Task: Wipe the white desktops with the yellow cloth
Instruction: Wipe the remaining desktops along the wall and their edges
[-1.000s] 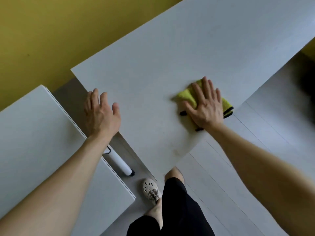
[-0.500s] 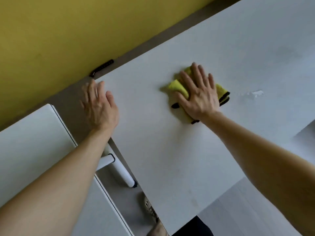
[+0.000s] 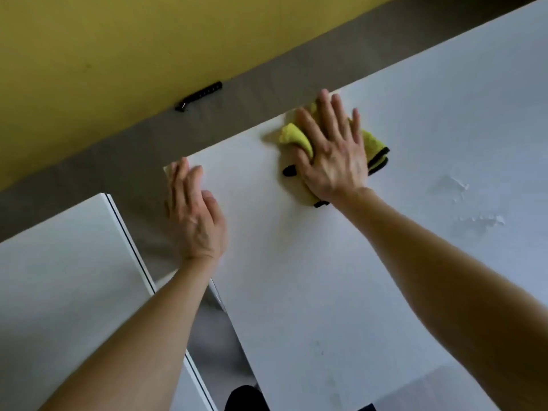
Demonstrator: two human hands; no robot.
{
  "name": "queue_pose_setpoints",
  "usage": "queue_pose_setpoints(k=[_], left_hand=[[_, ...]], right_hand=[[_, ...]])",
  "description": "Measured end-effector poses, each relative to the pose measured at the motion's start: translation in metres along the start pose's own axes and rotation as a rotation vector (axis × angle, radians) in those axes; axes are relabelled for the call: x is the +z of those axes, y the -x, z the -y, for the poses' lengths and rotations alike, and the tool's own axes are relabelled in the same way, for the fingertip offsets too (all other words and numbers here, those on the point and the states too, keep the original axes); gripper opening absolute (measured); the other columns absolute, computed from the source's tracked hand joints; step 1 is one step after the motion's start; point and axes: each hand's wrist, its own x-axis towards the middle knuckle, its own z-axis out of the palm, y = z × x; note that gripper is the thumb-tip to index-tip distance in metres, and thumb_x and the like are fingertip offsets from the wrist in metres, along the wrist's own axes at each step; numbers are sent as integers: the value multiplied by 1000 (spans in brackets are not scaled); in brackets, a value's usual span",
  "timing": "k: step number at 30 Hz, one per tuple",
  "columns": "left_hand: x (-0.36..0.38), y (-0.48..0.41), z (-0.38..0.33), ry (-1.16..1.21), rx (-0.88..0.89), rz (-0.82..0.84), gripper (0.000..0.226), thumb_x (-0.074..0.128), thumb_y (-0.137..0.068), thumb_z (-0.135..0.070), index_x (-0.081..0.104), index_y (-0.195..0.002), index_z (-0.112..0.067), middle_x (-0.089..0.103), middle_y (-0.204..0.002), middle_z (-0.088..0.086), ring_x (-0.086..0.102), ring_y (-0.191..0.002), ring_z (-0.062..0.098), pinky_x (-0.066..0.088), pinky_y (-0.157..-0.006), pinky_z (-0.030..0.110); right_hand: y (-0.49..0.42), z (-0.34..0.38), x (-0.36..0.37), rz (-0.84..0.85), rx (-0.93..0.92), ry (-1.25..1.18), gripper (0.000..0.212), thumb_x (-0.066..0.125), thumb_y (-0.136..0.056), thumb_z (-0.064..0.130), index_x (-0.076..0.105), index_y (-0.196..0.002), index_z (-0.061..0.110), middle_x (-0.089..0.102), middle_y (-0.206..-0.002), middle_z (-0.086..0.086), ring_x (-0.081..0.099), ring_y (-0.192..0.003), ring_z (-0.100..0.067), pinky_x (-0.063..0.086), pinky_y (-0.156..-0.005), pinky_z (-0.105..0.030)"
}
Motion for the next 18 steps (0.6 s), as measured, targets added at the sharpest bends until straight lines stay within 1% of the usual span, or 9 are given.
queue_pose_setpoints(k=[2, 3, 5, 7, 10, 11, 13, 15, 18], left_hand=[[-2, 1, -2, -19, -18, 27, 43, 47, -106, -7, 59, -147, -7, 47, -166, 14, 32, -161, 32, 34, -126, 47], [-3, 1, -2, -29, -23, 31, 42, 48, -106, -8, 59, -147, -8, 46, -166, 14, 32, -162, 32, 35, -126, 48], [-2, -1, -2, -50, -28, 41, 42, 48, -107, -12, 59, -147, -8, 46, -166, 14, 31, -162, 32, 35, -126, 51], [-3, -1, -3, -71, -21, 49, 42, 48, -108, -15, 58, -148, -7, 46, -166, 15, 32, -161, 32, 35, -126, 52], [-5, -2, -3, -86, -5, 40, 41, 49, -109, -17, 59, -147, -6, 47, -165, 16, 35, -160, 32, 37, -124, 53], [-6, -1, -3, -84, -3, 47, 42, 49, -109, -18, 59, -148, -6, 47, -165, 15, 35, -160, 32, 37, -124, 53], [-8, -3, -5, -90, -6, 58, 43, 47, -109, -19, 58, -149, -6, 46, -166, 14, 33, -161, 31, 36, -125, 53], [-8, -4, -5, -121, -12, 71, 44, 46, -109, -20, 57, -150, -7, 44, -167, 14, 32, -161, 32, 33, -126, 54], [-9, -3, -6, -135, -7, 70, 44, 48, -110, -21, 57, -150, -7, 44, -167, 15, 33, -161, 34, 31, -127, 56]], right_hand=[[-13, -49, -14, -12, 196, 62, 72, 26, -110, 62, 29, -171, 24, 0, -182, -13, -5, -168, -33, 0, -134, -61], [-19, -58, -18, -13, 228, 85, 73, 28, -110, 59, 32, -169, 17, 1, -182, -15, -4, -168, -34, 1, -134, -61], [-27, -40, -17, -11, 192, 70, 75, 34, -108, 52, 34, -167, 5, 7, -181, -17, 1, -168, -35, 5, -135, -59], [-25, 9, -6, -13, 52, 28, 76, 40, -106, 48, 34, -167, 3, 14, -180, -19, 7, -168, -35, 8, -135, -58], [-23, 99, 11, 51, -275, -36, 77, 41, -107, 52, 28, -171, 11, 17, -180, -15, 8, -168, -32, 4, -135, -55], [-24, 116, 11, 83, -350, -50, 76, 37, -108, 55, 27, -172, 14, 16, -180, -13, 5, -169, -31, 3, -135, -54], [-28, 105, 9, 82, -430, -59, 74, 33, -108, 57, 31, -171, 19, 14, -181, -11, 3, -169, -32, 3, -135, -55], [-31, 49, 7, 68, -354, -46, 72, 35, -108, 60, 37, -169, 21, 10, -182, -9, 1, -169, -34, 4, -135, -58], [-42, -73, -11, -8, 89, 9, 73, 35, -106, 66, 39, -167, 25, -1, -182, -15, -2, -168, -37, 3, -135, -59]])
